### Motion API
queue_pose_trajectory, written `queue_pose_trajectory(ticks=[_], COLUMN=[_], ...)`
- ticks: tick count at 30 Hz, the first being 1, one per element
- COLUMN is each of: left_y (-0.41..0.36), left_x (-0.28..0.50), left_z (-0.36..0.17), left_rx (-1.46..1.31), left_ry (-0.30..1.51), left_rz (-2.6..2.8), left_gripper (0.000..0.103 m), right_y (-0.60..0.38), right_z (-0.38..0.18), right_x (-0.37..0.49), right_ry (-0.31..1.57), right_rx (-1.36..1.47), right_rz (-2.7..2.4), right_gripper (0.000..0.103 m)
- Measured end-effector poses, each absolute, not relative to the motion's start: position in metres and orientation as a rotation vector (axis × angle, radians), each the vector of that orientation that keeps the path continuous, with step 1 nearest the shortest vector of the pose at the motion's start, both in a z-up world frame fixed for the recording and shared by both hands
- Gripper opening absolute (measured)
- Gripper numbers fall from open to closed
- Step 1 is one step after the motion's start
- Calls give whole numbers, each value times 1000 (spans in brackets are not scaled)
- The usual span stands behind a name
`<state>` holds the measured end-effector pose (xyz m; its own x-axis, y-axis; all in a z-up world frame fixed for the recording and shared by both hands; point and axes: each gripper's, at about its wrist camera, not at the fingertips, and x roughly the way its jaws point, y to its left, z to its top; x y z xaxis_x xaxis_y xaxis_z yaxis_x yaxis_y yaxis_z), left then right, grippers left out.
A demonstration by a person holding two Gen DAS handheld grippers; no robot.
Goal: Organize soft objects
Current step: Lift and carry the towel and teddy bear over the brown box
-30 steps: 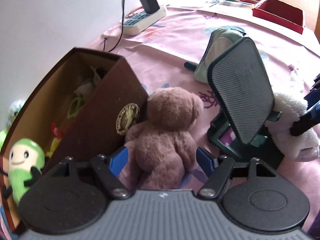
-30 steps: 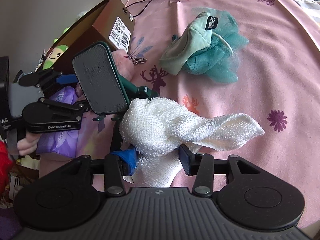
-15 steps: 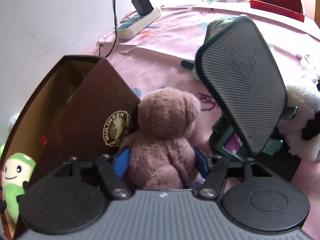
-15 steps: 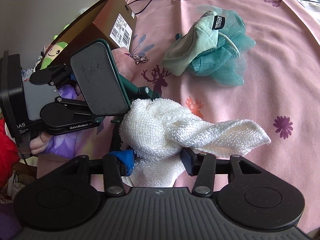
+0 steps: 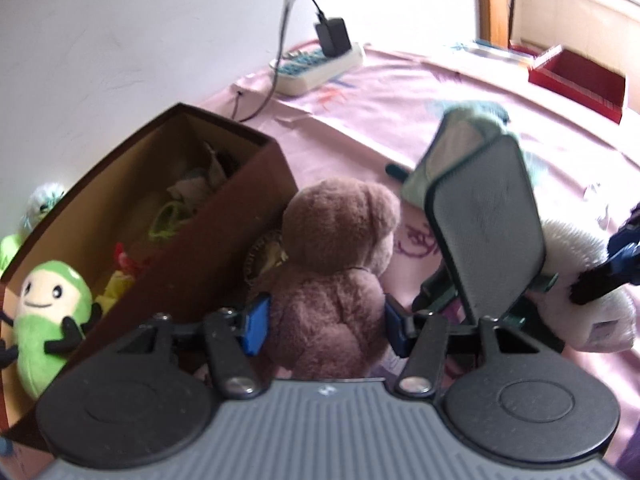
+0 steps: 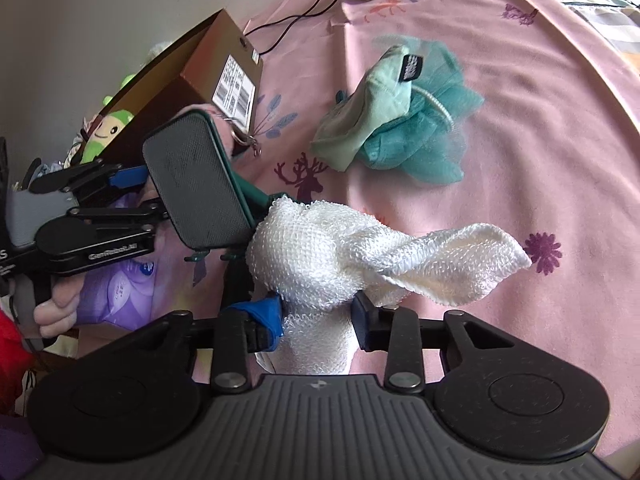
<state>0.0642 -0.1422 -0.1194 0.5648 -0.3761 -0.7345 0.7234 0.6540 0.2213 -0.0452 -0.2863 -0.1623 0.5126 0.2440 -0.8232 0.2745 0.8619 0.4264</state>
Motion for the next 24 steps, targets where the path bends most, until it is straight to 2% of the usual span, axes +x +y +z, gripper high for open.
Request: queue_pose_trajectory(ticks=[14, 24], left_y=[-102, -58], left_x=[59, 90], left_z=[-57, -17], left_rx=[230, -20], left_ry=[629, 587], left_rz=[-646, -557], left_gripper=[58, 53], right_y=[-318, -310], right_z=[-118, -60], right_x=[-51, 21], right_ry=[872, 705], right_rx=[539, 489], right_rz=[-135, 25], right_gripper=[17, 17])
